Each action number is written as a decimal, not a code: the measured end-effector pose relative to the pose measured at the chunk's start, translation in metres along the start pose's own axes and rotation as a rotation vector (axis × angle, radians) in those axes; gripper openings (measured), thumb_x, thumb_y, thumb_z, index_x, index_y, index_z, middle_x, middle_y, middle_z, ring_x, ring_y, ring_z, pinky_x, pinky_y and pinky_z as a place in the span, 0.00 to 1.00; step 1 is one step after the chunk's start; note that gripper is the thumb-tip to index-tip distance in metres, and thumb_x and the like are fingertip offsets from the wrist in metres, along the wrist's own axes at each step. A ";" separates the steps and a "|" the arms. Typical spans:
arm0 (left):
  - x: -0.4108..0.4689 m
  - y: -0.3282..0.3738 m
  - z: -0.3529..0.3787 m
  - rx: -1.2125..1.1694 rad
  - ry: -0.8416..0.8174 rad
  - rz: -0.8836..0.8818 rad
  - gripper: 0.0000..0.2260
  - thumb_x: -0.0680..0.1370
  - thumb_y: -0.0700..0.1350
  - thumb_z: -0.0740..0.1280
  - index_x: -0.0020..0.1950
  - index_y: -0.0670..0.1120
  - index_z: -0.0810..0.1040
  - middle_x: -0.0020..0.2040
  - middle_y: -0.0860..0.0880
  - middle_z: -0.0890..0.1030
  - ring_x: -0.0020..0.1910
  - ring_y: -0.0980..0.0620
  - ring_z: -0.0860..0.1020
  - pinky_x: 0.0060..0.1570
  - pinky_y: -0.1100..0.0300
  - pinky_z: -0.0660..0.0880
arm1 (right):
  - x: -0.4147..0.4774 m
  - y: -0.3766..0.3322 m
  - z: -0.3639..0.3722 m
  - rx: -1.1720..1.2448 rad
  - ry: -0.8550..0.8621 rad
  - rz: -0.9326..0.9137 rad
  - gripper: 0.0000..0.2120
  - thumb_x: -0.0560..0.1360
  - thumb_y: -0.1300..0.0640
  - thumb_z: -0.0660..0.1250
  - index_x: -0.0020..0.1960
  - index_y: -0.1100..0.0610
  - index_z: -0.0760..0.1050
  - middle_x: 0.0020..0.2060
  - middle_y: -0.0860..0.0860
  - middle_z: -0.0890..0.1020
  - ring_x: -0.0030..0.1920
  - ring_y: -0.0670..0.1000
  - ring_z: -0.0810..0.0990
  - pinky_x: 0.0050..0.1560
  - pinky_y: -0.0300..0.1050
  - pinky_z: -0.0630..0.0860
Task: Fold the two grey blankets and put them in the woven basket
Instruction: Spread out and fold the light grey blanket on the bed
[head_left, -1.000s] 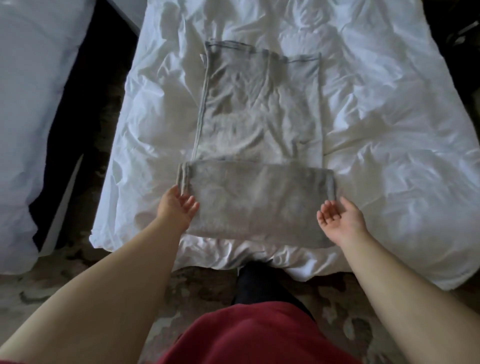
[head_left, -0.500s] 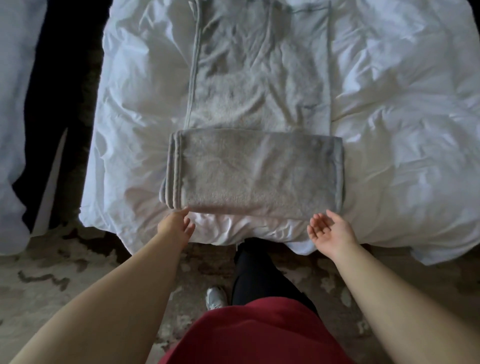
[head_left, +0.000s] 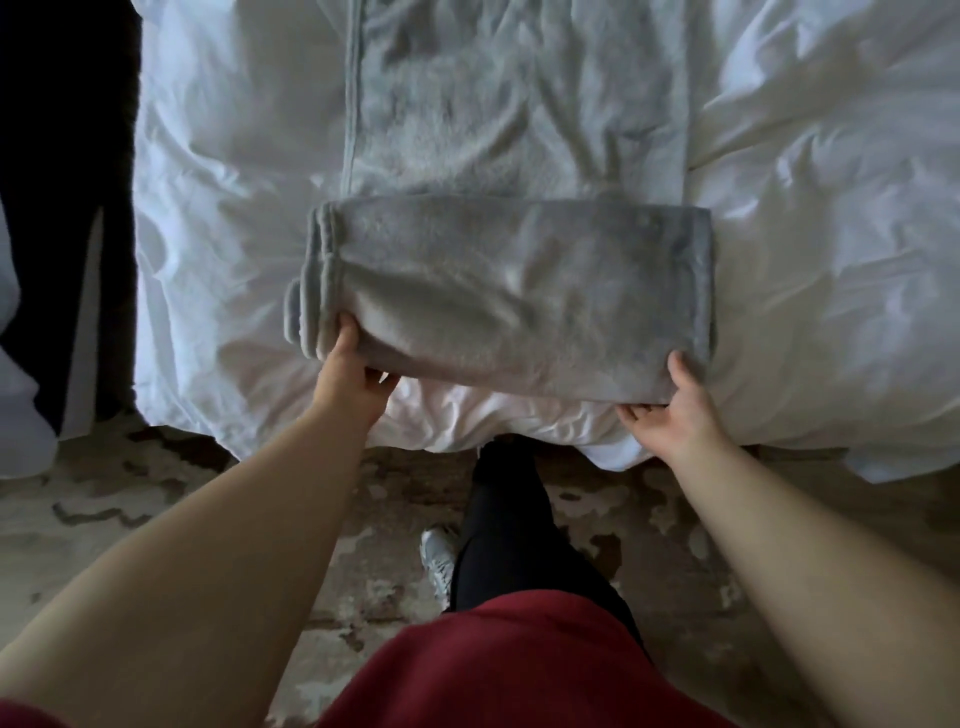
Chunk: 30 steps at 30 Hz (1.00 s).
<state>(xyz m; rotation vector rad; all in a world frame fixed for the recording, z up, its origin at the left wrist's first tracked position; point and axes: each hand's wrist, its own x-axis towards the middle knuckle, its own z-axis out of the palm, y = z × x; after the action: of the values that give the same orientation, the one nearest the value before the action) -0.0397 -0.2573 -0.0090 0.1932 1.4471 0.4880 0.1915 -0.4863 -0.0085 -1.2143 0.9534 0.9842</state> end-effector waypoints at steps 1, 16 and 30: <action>-0.004 0.005 0.004 -0.011 0.023 0.007 0.16 0.75 0.57 0.69 0.55 0.48 0.75 0.53 0.46 0.80 0.52 0.46 0.78 0.48 0.49 0.79 | -0.006 -0.003 0.006 -0.003 0.008 -0.016 0.16 0.74 0.46 0.69 0.55 0.55 0.74 0.59 0.55 0.77 0.57 0.56 0.77 0.58 0.52 0.74; -0.085 0.039 -0.044 -0.021 0.083 0.165 0.17 0.78 0.43 0.66 0.67 0.43 0.72 0.62 0.41 0.78 0.57 0.43 0.79 0.49 0.47 0.79 | -0.120 -0.012 -0.016 -0.043 -0.122 -0.343 0.12 0.77 0.57 0.65 0.60 0.54 0.74 0.54 0.53 0.79 0.51 0.52 0.78 0.44 0.45 0.76; -0.131 -0.052 -0.181 0.005 0.177 0.005 0.20 0.79 0.41 0.64 0.71 0.47 0.67 0.67 0.43 0.73 0.62 0.42 0.74 0.54 0.46 0.77 | -0.135 0.094 -0.149 -0.029 0.091 -0.164 0.20 0.75 0.56 0.69 0.64 0.55 0.70 0.50 0.54 0.78 0.43 0.53 0.77 0.37 0.46 0.74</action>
<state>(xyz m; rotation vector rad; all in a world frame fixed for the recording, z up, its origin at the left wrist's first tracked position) -0.2125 -0.3893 0.0641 0.1612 1.6213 0.5158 0.0533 -0.6374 0.0771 -1.3489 0.8971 0.8206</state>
